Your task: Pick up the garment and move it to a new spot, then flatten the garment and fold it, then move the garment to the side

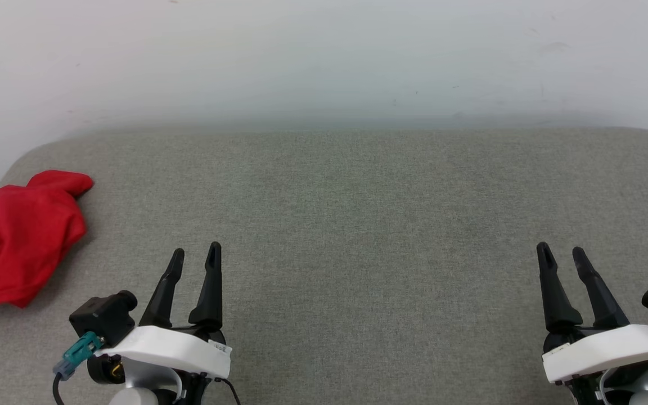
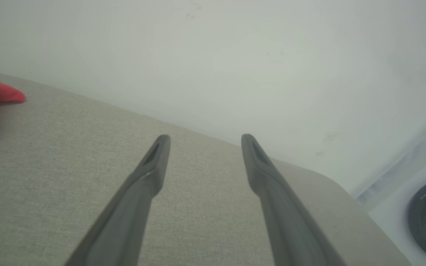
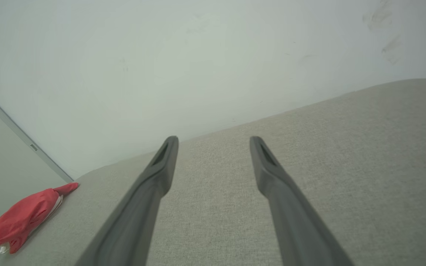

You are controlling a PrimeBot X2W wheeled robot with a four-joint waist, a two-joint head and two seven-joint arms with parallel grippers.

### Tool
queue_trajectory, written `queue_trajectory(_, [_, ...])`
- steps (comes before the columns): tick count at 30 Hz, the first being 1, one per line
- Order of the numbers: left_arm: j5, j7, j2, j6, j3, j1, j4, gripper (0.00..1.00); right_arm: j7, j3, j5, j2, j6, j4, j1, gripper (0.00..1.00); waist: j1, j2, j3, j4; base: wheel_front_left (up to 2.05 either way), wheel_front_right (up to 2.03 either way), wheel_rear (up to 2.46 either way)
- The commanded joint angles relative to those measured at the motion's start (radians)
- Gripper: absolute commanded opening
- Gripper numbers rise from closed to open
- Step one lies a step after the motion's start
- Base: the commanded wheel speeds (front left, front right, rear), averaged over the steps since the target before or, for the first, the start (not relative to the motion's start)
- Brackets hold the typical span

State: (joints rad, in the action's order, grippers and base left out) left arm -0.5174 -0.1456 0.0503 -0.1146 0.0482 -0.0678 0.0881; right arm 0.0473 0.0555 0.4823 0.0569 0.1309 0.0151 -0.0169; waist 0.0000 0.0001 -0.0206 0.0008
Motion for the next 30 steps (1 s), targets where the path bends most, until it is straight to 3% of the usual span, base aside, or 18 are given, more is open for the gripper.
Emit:
queue_trajectory(1, [0.029, -0.01, 0.004, 0.001, -0.001, -0.004, -0.014, 1.0, -0.001, 0.003, -0.029, -0.003, 0.0, -0.016, 0.001, 1.0, 0.0, -0.0001, 0.0, 0.0, 0.0, 0.0, 0.0])
queue_trajectory(30, [0.317, -0.076, 0.025, 0.034, 0.024, 0.018, 0.0, 1.0, -0.024, 0.024, -0.274, -0.007, 0.0, -0.079, 0.037, 1.0, 0.0, -0.0001, -0.005, 0.004, 0.0, 0.0, 0.0])
